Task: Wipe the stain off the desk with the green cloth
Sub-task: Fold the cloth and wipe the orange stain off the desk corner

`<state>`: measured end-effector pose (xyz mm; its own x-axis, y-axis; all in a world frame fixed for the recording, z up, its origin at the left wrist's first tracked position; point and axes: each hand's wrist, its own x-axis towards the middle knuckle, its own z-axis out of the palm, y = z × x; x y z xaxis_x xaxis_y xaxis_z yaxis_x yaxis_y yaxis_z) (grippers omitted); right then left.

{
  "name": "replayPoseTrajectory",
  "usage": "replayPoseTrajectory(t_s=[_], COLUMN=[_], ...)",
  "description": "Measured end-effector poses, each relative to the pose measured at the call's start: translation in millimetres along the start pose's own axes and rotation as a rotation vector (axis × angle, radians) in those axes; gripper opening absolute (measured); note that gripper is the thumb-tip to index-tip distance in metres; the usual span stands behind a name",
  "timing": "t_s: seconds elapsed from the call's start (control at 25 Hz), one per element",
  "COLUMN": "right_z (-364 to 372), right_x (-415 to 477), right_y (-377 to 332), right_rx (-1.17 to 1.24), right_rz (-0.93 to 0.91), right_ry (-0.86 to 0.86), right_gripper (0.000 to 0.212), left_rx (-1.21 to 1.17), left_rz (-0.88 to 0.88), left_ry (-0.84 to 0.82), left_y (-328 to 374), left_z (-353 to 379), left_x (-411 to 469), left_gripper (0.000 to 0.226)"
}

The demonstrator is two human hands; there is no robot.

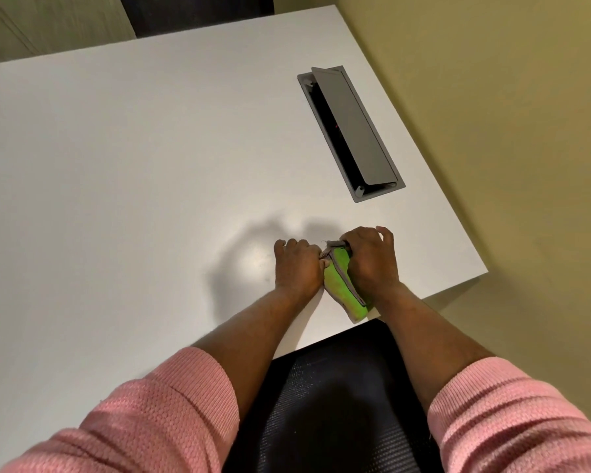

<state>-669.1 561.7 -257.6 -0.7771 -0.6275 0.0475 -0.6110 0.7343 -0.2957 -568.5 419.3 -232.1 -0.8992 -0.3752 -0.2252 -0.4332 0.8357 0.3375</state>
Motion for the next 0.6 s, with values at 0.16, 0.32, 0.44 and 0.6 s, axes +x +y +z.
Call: replayPoseTrajectory(t_s=[0.16, 0.32, 0.44, 0.6], right_z=[-13.9, -45.6, -72.0, -100.6], right_x=[-9.7, -12.5, -21.4, -38.5], right_y=[-17.6, -49.7, -86.5, -154.5], right_rx=[-0.007, -0.007, 0.009, 0.043], right_rz=[-0.021, -0.029, -0.047, -0.082], right_ry=[0.066, 0.149, 0.196, 0.27], right_gripper=[0.035, 0.034, 0.038, 0.039], left_rx=[-0.022, -0.065, -0.097, -0.097], left_rz=[0.017, 0.06, 0.093, 0.171], left_ry=[0.01, 0.116, 0.196, 0.289], left_y=[-5.0, -24.0, -45.9, -87.1], left_z=[-18.5, -52.8, -85.7, -138.8], left_x=[-11.8, -28.5, -44.3, -79.4], left_gripper=[0.025, 0.023, 0.02, 0.016])
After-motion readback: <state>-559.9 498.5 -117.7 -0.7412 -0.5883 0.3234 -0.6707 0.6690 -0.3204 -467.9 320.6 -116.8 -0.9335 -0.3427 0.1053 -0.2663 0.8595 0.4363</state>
